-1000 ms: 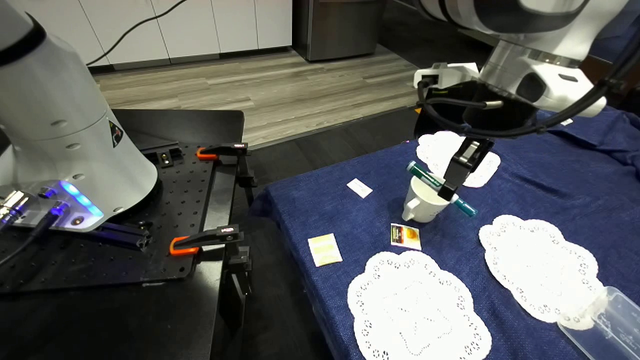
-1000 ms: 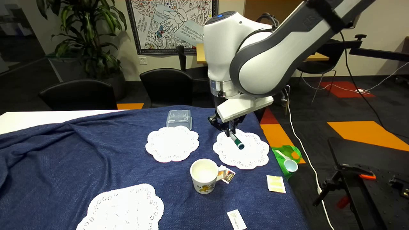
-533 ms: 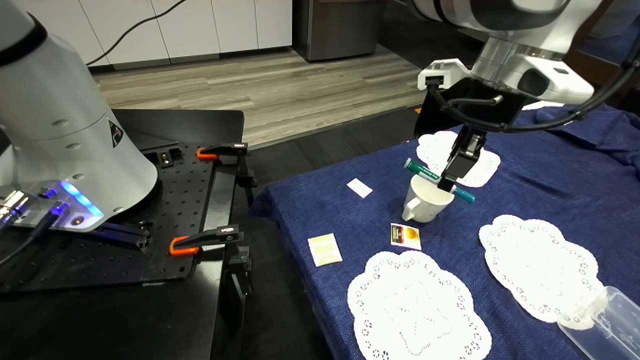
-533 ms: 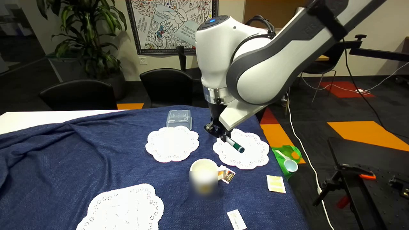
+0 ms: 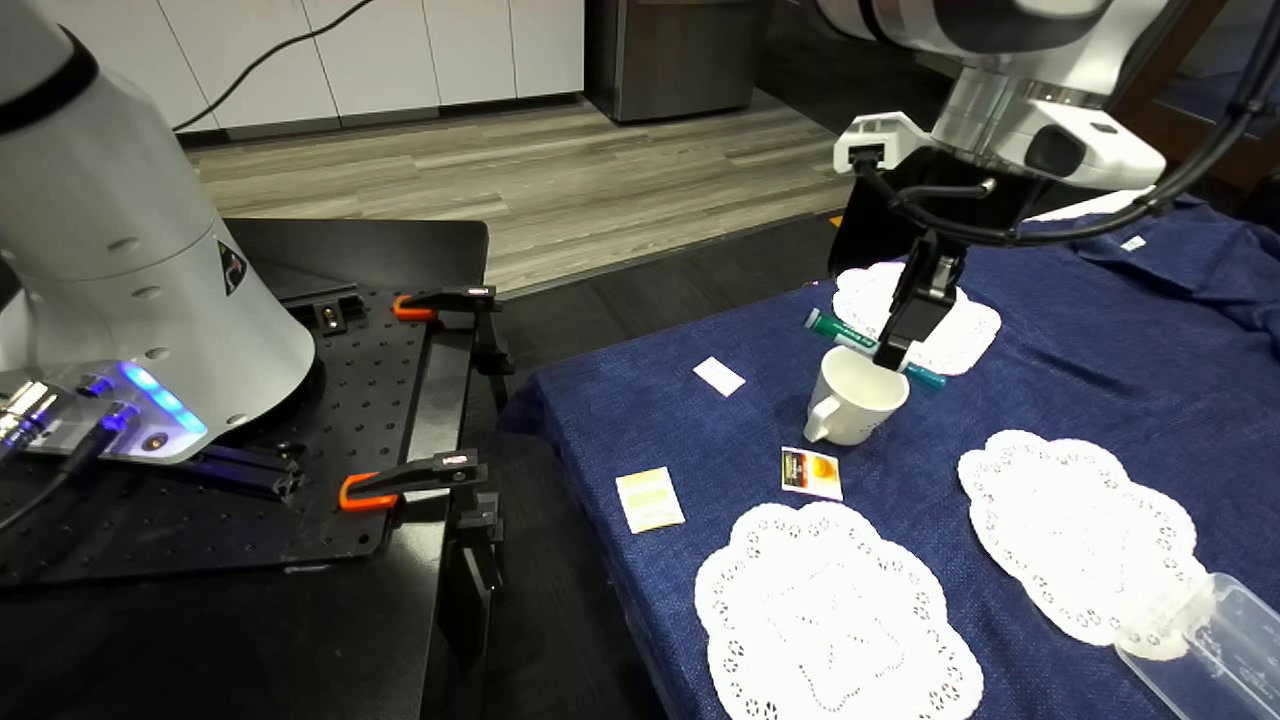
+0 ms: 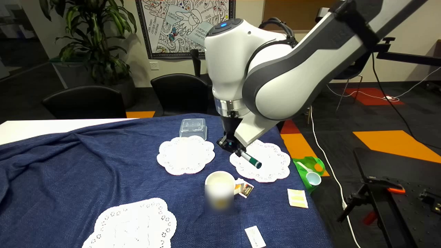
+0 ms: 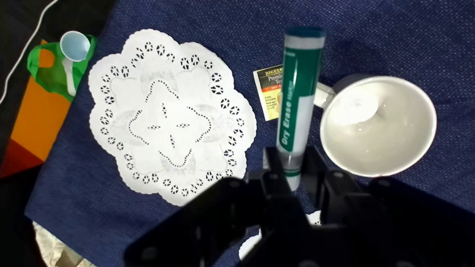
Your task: Pick up the green marker from the table and put it inside the mug
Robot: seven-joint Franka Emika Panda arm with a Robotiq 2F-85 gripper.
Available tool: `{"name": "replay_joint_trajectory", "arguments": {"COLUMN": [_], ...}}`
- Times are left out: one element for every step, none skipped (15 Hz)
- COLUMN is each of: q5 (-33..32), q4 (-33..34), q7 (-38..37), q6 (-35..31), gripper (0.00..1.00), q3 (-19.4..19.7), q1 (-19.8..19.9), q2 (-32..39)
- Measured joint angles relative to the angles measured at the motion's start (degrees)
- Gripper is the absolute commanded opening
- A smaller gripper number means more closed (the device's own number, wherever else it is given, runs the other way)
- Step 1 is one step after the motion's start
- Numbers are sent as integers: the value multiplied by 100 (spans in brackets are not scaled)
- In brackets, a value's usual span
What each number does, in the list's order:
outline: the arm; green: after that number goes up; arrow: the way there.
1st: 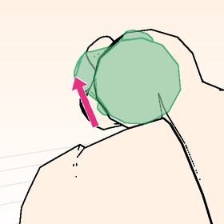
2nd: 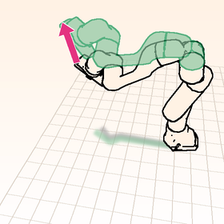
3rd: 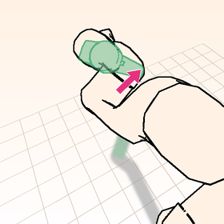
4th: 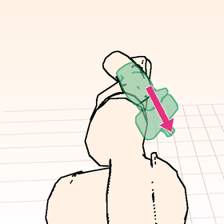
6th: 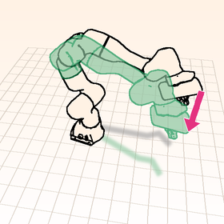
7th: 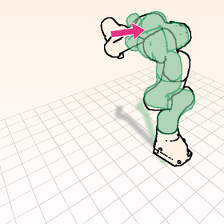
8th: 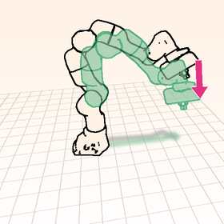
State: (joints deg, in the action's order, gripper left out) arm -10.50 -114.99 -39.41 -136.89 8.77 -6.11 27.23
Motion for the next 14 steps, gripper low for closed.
{"name": "replay_joint_trajectory", "arguments": {"q5": [1,1,-1,-30,-86,-174,-238,-251,-251,-248,-232,-186,-100,44], "q4": [0,5,13,27,42,52,54,54,53,51,43,26,4,-22], "q7": [14,130,318,537,755,967,1188,1454,1732,2029,2334,2661,3024,3418], "q6": [-4,-55,-160,-285,-415,-545,-683,-817,-935,-1053,-1176,-1308,-1430,-1538], "gripper": [5,5,5,5,5,5,5,5,5,5,5,5,20,20], "q3": [0,-1,-1,-1,-1,-1,-1,-6,-22,-58,-110,-196,-314,-464], "q1": [3,9,15,18,18,16,14,15,23,46,84,154,257,392], "q2": [8,15,16,15,11,5,-6,-22,-39,-54,-70,-86,-105,-124]}}
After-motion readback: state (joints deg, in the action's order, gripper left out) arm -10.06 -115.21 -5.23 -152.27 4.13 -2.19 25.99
